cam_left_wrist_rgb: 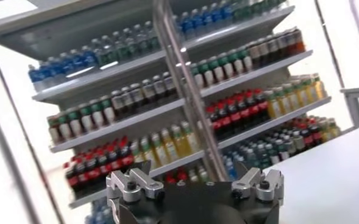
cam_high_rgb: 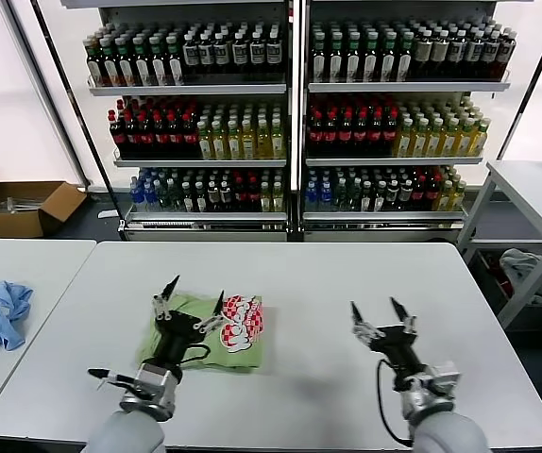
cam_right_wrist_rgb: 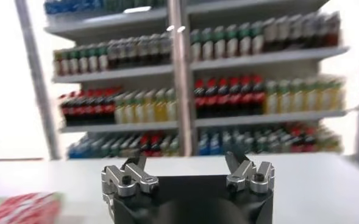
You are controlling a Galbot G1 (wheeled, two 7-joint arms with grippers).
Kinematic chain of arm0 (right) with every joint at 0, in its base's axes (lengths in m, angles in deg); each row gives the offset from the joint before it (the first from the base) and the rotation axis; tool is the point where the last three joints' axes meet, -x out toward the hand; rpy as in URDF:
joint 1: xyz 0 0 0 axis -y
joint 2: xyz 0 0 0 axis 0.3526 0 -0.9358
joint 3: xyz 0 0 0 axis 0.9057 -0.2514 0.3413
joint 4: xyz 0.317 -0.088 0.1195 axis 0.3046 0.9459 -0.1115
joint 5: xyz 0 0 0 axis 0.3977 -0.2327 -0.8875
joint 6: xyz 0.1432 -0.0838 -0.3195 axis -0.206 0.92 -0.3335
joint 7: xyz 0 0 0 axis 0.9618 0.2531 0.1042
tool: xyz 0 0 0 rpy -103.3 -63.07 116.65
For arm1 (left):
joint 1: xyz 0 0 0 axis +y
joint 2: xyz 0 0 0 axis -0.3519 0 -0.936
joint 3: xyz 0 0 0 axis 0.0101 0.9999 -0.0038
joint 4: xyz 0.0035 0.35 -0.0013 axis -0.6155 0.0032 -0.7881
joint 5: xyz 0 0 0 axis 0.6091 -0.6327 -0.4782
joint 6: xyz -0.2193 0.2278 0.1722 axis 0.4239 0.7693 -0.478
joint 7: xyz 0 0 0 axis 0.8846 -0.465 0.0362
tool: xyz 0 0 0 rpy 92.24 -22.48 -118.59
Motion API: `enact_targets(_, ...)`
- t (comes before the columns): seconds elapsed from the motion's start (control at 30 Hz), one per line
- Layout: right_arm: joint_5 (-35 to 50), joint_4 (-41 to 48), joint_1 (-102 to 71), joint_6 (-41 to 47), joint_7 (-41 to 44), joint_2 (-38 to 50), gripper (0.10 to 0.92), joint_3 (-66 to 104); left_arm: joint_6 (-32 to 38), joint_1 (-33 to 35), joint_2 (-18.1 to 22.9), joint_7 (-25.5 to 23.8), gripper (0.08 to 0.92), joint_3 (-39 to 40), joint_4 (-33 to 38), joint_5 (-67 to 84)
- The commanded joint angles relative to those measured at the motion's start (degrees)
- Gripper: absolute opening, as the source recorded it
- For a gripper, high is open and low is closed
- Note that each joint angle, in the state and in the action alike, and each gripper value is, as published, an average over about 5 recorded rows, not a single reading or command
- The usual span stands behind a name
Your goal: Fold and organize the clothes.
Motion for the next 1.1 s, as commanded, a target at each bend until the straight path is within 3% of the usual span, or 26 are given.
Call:
enact_targets(0.03,5.62,6.48,19.68,10.90,-7.27,-6.45,0.823,-25.94,-1.15,13.15,1.94,-4.05,0.823,-14.54,6.30,-1.84)
enact_targets(0.9,4.53,26.54,20.83,4.88,-3.22,-18.81,0.823,-22.79,0.26,12.68,2.36,-5.44,0.823,-13.54,3.06,-4.26)
enact_targets(1.1,2.20,29.43,21.05,3.53,-2.56,-20.56,0.715,-23.77,1.13,13.05,2.47,-5.80,0.823,-12.89,2.82,-4.06)
